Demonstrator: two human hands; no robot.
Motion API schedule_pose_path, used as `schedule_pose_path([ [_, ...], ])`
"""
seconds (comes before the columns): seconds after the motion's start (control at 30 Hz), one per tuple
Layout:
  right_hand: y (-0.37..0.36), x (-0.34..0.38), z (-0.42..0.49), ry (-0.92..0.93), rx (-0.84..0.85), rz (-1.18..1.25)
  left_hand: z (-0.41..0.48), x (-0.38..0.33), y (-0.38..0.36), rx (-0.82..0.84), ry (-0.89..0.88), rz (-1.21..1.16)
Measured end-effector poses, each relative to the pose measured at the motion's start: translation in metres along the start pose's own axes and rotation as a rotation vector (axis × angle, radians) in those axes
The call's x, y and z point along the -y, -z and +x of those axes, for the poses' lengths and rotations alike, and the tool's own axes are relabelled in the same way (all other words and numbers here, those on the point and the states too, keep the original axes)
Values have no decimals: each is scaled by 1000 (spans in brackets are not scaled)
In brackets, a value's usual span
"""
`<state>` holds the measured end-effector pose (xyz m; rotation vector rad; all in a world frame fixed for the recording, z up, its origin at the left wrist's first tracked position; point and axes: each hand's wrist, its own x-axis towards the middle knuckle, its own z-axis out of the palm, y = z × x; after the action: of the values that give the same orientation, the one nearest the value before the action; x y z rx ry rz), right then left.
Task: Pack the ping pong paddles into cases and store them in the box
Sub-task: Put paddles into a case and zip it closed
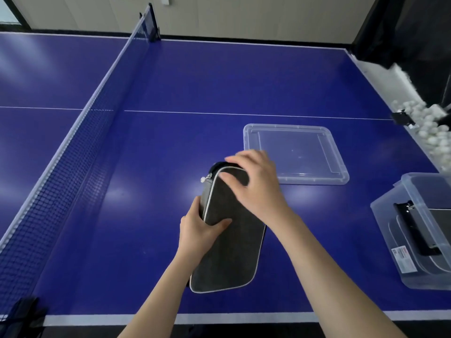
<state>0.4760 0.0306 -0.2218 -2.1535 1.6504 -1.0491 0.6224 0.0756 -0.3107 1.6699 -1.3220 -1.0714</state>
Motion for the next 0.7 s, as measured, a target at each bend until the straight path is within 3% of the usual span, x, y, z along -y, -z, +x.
schedule_pose_path([
  [0.13,-12,16,24,88,275,-272,-5,-5,-5,22,-98,179],
  [0.23,-11,17,25,89,384,-335,-6,-6,-6,40,-149,245],
  [0.5,4,15,18,106,472,-275,-8,-2,-6,74,-190,292],
  [0.6,12,14,12,208,436,-314,-7,-3,-5,90,-231,307],
  [0.7,15,8,5,378,404,-501,-5,-5,-6,105,-245,331],
])
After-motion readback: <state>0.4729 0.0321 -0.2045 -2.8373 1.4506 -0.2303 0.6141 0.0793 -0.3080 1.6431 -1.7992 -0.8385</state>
